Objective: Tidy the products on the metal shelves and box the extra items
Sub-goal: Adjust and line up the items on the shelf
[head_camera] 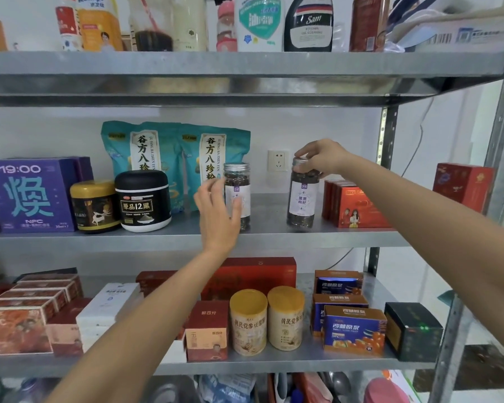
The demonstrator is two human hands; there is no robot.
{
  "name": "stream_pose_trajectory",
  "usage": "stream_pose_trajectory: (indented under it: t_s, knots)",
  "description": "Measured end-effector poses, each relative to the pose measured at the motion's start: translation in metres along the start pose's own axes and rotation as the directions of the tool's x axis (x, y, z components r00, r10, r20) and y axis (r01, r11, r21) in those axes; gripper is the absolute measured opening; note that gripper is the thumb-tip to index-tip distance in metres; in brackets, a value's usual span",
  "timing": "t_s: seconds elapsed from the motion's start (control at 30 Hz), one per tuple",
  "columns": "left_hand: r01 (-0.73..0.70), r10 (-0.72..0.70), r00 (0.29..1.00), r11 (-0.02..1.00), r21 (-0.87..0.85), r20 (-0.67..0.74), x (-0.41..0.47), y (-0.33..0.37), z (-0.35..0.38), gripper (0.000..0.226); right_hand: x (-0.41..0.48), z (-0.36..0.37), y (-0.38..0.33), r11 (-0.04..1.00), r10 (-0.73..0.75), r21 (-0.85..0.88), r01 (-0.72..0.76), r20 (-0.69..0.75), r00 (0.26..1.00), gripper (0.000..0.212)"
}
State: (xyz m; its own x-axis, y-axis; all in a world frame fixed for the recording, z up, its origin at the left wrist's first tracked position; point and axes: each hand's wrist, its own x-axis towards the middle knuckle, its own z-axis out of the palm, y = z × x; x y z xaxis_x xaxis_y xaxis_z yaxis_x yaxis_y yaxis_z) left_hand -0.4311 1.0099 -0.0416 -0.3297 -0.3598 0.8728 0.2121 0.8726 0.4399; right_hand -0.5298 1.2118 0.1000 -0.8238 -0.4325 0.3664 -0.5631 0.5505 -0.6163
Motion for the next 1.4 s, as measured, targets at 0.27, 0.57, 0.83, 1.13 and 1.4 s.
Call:
stream_pose_trajectory:
  t_s: [0.27, 0.57, 0.83, 1.13, 1.4]
  knots:
    - [0.615, -0.217, 0.723, 0.636, -0.467, 0.656, 0.005, 0.101, 0.020, 0.051, -0.019, -0.017, -0.018, 0.976, -0.089, 0.206, 0.072, 0.074, 0.993, 0.027]
    - [0.887, 0.086, 0.407, -0.275, -0.371, 0.909, -0.011, 0.132, 0.007, 0.058, -0.036, -0.023, 0.000, 0.744, -0.080, 0.635, -0.207, 0.392, 0.916, 0.040]
    - [0.874, 0.083, 0.462, -0.212, -0.437, 0.883, -0.009, 0.129, 0.004, 0.061, -0.041, -0.029, 0.011, 0.624, -0.136, 0.774, -0.108, 0.243, 0.960, 0.013]
    - [0.722, -0.125, 0.613, 0.489, -0.489, 0.780, -0.015, 0.118, 0.017, 0.049, -0.039, -0.013, -0.006, 0.904, -0.034, 0.423, 0.070, -0.092, 0.995, 0.025]
    - [0.801, 0.034, 0.555, 0.247, -0.545, 0.831, -0.018, 0.096, 0.004, 0.052, -0.042, -0.016, -0.007, 0.847, -0.074, 0.531, 0.004, 0.110, 0.991, 0.032]
